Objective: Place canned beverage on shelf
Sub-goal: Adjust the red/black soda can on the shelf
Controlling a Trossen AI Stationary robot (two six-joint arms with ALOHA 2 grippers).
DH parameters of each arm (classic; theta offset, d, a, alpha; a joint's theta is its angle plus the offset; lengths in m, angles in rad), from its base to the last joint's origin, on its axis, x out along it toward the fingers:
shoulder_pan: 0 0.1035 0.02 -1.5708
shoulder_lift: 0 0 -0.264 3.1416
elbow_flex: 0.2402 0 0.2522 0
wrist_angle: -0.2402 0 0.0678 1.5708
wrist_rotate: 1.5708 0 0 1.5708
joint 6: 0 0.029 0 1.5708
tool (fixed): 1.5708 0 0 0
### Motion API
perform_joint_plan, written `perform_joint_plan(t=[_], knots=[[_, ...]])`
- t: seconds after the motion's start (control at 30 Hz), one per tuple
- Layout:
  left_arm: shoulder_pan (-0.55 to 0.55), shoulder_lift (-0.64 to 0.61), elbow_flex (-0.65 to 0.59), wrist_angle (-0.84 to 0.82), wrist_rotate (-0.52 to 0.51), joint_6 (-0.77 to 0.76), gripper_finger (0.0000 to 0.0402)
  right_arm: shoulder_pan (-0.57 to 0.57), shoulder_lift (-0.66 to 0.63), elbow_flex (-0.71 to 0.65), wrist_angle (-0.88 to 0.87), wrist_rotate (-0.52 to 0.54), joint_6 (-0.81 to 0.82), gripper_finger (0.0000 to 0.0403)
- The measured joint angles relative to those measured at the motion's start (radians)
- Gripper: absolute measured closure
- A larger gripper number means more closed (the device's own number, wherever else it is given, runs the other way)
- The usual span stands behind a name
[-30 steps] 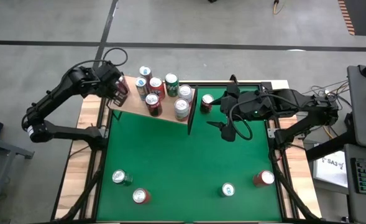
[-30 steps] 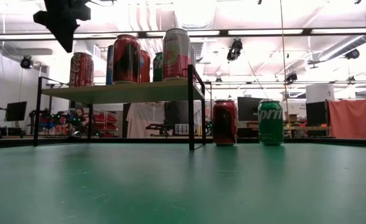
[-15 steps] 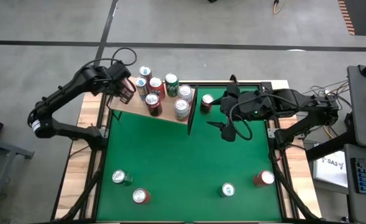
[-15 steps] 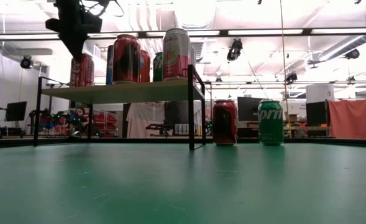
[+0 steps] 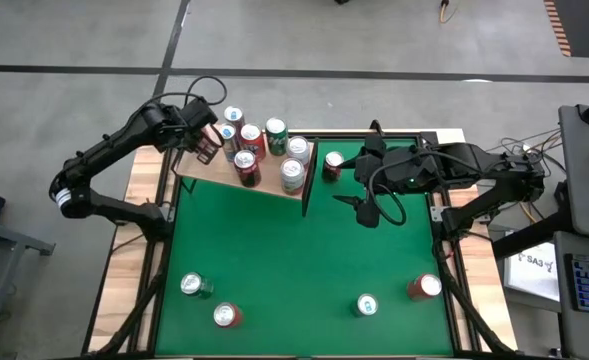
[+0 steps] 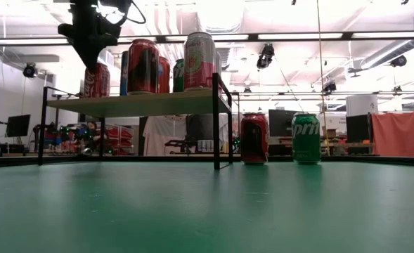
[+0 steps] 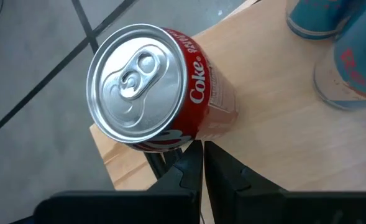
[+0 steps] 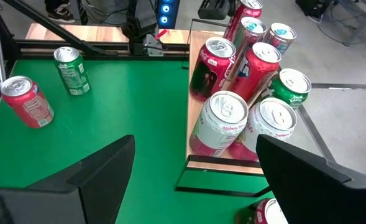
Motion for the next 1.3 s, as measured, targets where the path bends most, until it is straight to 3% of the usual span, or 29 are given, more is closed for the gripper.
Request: perform_joint_plan(t=[1.3], knots=[[0.024,0.032,0.0,0.071,-0.052,0.059,0.0401,0.0,0.0,0.0,-0.019,0.0,0.007,0.0076]])
